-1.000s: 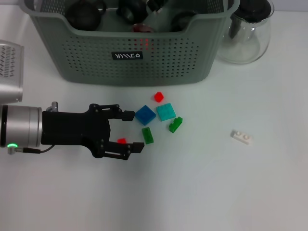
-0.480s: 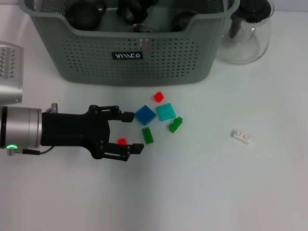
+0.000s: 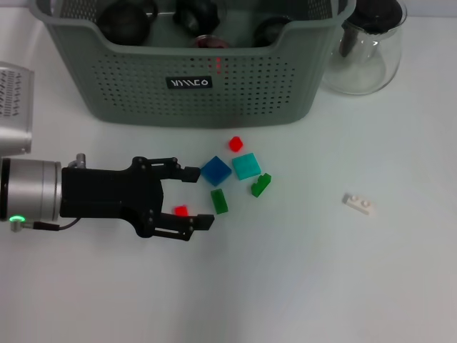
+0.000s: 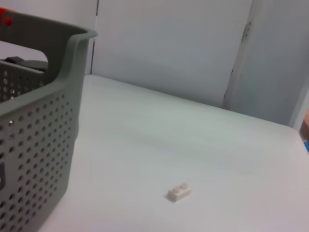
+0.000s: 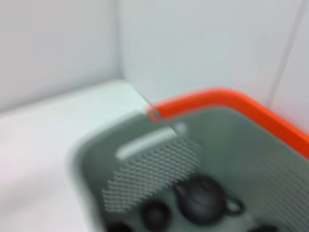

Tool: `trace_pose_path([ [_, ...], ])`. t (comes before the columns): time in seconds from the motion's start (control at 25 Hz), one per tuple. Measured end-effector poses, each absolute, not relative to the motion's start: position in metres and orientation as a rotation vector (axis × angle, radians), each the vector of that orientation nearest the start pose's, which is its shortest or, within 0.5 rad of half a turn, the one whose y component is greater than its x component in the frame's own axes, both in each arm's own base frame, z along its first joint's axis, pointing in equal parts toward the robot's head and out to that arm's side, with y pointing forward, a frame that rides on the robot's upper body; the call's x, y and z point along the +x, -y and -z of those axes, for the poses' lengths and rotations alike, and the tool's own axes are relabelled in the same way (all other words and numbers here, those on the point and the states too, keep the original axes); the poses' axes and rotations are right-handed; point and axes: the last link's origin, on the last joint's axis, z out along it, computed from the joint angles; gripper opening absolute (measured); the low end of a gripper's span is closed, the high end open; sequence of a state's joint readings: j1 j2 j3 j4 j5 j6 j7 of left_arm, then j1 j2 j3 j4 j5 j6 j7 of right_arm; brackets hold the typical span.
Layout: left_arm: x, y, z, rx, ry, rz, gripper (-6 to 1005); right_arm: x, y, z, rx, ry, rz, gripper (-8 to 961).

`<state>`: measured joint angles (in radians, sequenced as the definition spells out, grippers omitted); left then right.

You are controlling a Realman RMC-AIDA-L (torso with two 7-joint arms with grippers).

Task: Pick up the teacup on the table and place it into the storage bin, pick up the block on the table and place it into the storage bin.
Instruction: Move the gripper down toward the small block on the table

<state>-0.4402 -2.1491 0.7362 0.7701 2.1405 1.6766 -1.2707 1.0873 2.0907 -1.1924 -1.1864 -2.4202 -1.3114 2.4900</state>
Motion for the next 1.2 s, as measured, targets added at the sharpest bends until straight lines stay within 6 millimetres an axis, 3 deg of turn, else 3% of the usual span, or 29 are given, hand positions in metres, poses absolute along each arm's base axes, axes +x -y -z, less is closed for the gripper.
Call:
trace_pose_path([
  [0.16, -0.269, -0.285, 0.023, -2.93, 0.461, 0.583, 847, 0.006, -0.393, -0.03, -2.81, -0.406, -0.138, 888],
  [0.2, -0.269, -0.284, 0.023, -2.932, 0.458, 0.579, 847, 0.023, -0.372, -0.035, -2.895, -0.39, -0.078, 895],
  [0.28, -0.269, -0.285, 0.023, -2.933, 0.453, 0.577, 847, 0.03, -0.364, -0.037, -2.927, -0.39, -0.044, 909],
  [0.48, -0.27, -0.284, 0.023, -2.937, 0.401, 0.567, 847, 0.077, -0.334, -0.035, -3.02, -0.558, 0.195, 930],
  [0.8, -0.27, -0.284, 0.023, -2.943, 0.358, 0.554, 846, 0.136, -0.337, -0.024, -2.796, -0.915, 0.601, 916],
  [1.0, -0.272, -0.284, 0.024, -2.948, 0.353, 0.537, 846, 0.155, -0.348, -0.006, -2.672, -1.0, 0.783, 887],
  [1.2, -0.272, -0.283, 0.025, -2.95, 0.355, 0.534, 846, 0.165, -0.353, 0.019, -2.66, -1.006, 0.892, 859],
])
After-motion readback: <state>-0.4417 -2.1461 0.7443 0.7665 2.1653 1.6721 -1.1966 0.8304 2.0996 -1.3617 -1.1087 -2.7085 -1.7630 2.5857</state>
